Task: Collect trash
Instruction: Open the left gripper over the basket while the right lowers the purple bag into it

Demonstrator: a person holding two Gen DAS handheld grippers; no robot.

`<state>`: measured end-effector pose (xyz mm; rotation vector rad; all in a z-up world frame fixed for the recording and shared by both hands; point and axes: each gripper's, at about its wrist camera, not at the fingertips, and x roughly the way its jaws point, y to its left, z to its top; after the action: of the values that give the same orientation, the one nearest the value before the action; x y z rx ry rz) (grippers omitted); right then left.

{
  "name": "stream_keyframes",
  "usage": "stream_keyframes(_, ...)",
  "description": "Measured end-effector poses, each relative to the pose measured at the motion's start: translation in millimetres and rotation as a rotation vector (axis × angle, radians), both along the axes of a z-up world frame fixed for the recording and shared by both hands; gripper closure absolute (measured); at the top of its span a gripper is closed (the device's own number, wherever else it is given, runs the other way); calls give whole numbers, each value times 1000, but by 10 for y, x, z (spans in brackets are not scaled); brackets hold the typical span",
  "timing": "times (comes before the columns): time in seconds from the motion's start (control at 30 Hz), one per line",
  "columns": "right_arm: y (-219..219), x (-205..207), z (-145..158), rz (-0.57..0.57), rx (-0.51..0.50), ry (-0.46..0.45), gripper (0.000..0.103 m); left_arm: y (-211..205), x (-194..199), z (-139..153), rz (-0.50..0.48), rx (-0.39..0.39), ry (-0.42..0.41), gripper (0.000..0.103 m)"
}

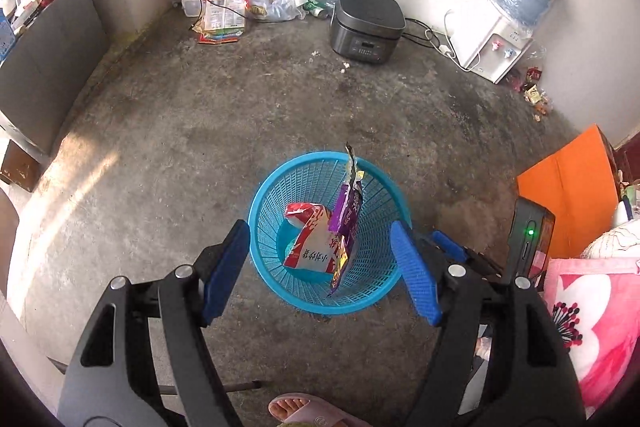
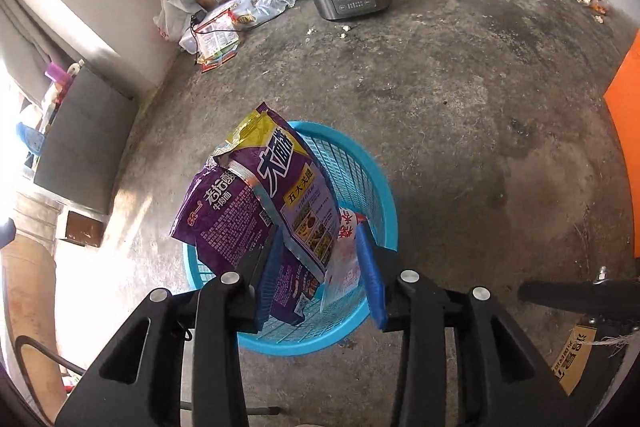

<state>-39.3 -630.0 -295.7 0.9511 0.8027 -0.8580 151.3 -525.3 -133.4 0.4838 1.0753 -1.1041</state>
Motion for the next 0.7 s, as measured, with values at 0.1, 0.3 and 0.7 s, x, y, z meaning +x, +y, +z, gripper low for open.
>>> stream_keyframes(0.1,55,-50,141,-5,-13,-54,63,144,-33,316,-2,-44,-31,35)
stream_keyframes(0.3,187,58,476,53,-60,-156,58,698,-81,1067,1,-125,-124,29)
stream_keyframes(0.7,569,288,1037,170,-125,-206,56,2398,-108,2117,143,-251,-274,16)
